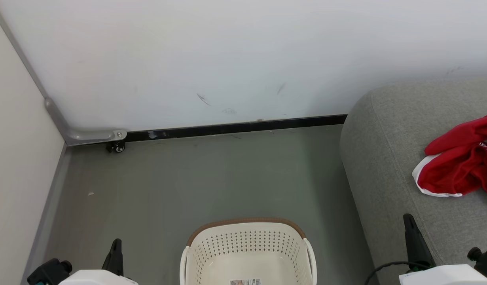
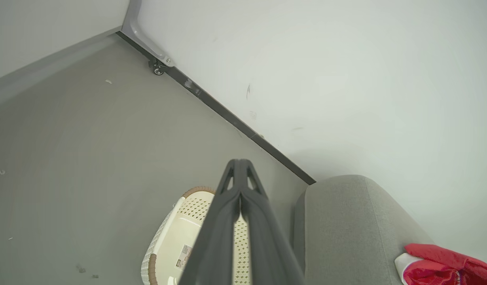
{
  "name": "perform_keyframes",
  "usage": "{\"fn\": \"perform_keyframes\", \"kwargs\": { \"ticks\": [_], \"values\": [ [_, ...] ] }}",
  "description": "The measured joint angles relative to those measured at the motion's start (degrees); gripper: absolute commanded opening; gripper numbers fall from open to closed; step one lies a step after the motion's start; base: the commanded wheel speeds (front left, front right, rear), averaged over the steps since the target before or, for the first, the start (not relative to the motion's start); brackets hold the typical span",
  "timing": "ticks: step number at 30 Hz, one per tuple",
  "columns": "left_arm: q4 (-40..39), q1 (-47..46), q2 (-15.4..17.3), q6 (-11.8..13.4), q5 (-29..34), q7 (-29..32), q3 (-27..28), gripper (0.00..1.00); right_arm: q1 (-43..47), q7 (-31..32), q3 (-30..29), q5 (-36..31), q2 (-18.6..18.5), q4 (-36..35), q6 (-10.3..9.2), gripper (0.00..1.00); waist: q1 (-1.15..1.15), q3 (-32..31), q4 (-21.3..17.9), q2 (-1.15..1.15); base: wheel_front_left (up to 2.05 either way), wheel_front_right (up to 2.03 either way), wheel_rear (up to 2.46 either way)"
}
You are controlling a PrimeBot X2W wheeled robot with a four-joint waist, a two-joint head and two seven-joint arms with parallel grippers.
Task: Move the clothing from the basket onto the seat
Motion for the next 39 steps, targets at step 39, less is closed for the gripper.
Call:
{"fn": "perform_keyframes", "kwargs": {
  "ticks": [39],
  "values": [
    [-2.16,-2.35,-0.66,-7.12,-31.76,6.51,4.65,0.00,-4.91,5.88,-2.10,32.75,-0.54,0.54,-0.01,0.00,-0.94,2.02,0.24,0.00,0.00,0.00,0.00]
  ]
}}
